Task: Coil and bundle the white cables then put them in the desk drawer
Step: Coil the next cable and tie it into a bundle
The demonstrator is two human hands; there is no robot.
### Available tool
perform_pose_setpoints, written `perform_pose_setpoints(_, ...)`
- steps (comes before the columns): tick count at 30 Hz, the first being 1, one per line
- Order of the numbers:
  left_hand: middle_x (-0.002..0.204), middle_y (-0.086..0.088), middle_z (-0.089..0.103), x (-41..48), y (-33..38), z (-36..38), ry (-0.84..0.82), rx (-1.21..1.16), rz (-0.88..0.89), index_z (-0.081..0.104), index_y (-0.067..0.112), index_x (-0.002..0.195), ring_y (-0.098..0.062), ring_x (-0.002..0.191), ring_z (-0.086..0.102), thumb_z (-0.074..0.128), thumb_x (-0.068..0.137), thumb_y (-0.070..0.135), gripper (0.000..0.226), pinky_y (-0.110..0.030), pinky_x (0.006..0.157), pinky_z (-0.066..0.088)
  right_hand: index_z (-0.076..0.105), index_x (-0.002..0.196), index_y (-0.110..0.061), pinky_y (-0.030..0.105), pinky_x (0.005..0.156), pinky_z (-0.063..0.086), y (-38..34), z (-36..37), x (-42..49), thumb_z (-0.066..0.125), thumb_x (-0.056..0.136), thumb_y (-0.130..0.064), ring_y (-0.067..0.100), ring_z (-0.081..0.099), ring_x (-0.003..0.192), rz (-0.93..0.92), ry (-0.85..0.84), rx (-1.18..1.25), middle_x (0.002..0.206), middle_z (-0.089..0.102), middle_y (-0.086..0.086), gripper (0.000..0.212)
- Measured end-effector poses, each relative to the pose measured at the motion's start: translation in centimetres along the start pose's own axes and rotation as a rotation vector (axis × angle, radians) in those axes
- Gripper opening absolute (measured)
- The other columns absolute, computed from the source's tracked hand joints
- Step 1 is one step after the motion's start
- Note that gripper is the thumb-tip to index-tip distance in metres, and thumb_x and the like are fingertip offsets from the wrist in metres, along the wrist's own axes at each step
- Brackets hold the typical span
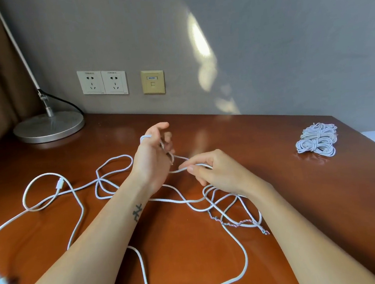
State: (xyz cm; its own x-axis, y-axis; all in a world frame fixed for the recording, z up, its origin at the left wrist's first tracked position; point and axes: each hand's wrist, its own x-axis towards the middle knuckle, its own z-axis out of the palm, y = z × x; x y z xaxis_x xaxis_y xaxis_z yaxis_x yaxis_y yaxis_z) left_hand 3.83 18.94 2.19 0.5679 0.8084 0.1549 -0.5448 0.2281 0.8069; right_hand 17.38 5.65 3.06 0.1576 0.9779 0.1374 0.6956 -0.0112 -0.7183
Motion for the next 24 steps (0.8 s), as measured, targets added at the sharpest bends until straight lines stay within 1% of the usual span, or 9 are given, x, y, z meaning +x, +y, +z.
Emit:
perform_pose_setpoints(2, 0.076, 0.002, 0.046, 0.3, -0.1, -0.4, 0.077, 0.224, 0.094, 0.062, 0.018, 0.104, -0.010, 0.062, 0.035, 0.034, 0.113, 0.021, 0.030, -0.030, 0.066, 0.031, 0.071, 0.126, -0.030, 0.025, 0.105, 0.046, 0.2, 0.0, 0.1, 0.053, 0.108, -0.023, -0.002, 0.063, 0.067, 0.006, 0.031, 0.053, 0.064, 0.064, -0.010, 0.027)
perform_pose_setpoints(4, 0.073, 0.003, 0.047, 0.4, 0.0, -0.8, 0.161, 0.336, 0.137, 0.064, 0.018, 0.101, -0.009, 0.060, 0.034, 0.034, 0.113, 0.021, 0.032, -0.029, 0.062, 0.030, 0.069, 0.128, -0.028, 0.026, 0.110, 0.040, 0.1, 0.1, 0.1, 0.051, 0.108, -0.021, -0.007, 0.065, 0.074, -0.002, 0.045, 0.087, 0.071, 0.070, -0.006, 0.027)
perform_pose_setpoints(7, 0.074, 0.002, 0.046, 0.3, -0.2, -1.0, 0.202, 0.585, 0.261, 0.066, 0.018, 0.097, -0.006, 0.060, 0.038, 0.037, 0.112, 0.019, 0.033, -0.021, 0.059, 0.035, 0.065, 0.129, -0.030, 0.023, 0.106, 0.041, 0.0, 0.4, 0.2, 0.054, 0.106, -0.019, -0.001, 0.068, 0.098, -0.031, 0.064, 0.073, 0.086, 0.076, -0.009, 0.028)
perform_pose_setpoints(9, 0.074, 0.002, 0.048, 0.1, -0.6, -1.0, 0.170, 0.748, 0.341, 0.067, 0.013, 0.098, -0.003, 0.061, 0.042, 0.039, 0.111, 0.018, 0.032, -0.018, 0.060, 0.038, 0.063, 0.128, -0.032, 0.021, 0.101, 0.046, 0.1, 0.4, 0.3, 0.057, 0.103, -0.017, 0.003, 0.068, 0.099, -0.040, 0.103, 0.073, 0.089, 0.075, -0.012, 0.030)
perform_pose_setpoints(12, 0.074, 0.001, 0.051, 0.2, -0.9, -1.3, 0.118, 0.931, 0.344, 0.066, 0.012, 0.101, -0.001, 0.062, 0.048, 0.038, 0.112, 0.021, 0.032, -0.015, 0.060, 0.041, 0.062, 0.122, -0.036, 0.017, 0.091, 0.048, 0.6, 0.4, 0.3, 0.057, 0.103, -0.017, 0.001, 0.067, 0.098, -0.050, 0.200, 0.024, 0.089, 0.071, -0.014, 0.027)
perform_pose_setpoints(17, 0.077, 0.002, 0.057, 0.0, -1.6, -1.1, 0.056, 1.088, 0.316, 0.065, 0.017, 0.099, -0.003, 0.066, 0.052, 0.037, 0.112, 0.027, 0.033, -0.019, 0.065, 0.043, 0.061, 0.119, -0.035, 0.022, 0.089, 0.052, 1.3, 0.7, 0.8, 0.059, 0.103, -0.019, 0.004, 0.062, 0.100, -0.109, 0.381, -0.168, 0.093, 0.068, -0.018, 0.022)
perform_pose_setpoints(20, 0.077, 0.000, 0.061, -0.2, -1.6, -0.9, 0.014, 1.092, 0.302, 0.066, 0.018, 0.100, -0.005, 0.069, 0.056, 0.037, 0.111, 0.027, 0.032, -0.018, 0.067, 0.045, 0.066, 0.117, -0.033, 0.014, 0.077, 0.047, 1.4, 0.6, 0.9, 0.065, 0.101, -0.027, 0.005, 0.063, 0.094, -0.132, 0.485, -0.291, 0.099, 0.071, -0.015, 0.018)
perform_pose_setpoints(23, 0.074, -0.002, 0.064, -0.6, -1.6, -0.7, -0.055, 1.110, 0.272, 0.067, 0.019, 0.101, -0.004, 0.068, 0.058, 0.037, 0.111, 0.027, 0.033, -0.018, 0.067, 0.046, 0.070, 0.111, -0.029, 0.018, 0.072, 0.051, 1.5, 0.4, 0.8, 0.072, 0.096, -0.031, 0.006, 0.067, 0.085, -0.170, 0.584, -0.299, 0.094, 0.075, -0.011, 0.015)
perform_pose_setpoints(24, 0.072, -0.001, 0.063, -0.7, -1.6, -0.6, -0.080, 1.109, 0.243, 0.067, 0.018, 0.100, -0.004, 0.066, 0.057, 0.037, 0.112, 0.028, 0.033, -0.020, 0.068, 0.047, 0.070, 0.110, -0.028, 0.020, 0.072, 0.054, 1.6, 0.4, 0.8, 0.073, 0.095, -0.032, 0.006, 0.068, 0.083, -0.175, 0.600, -0.302, 0.092, 0.075, -0.011, 0.016)
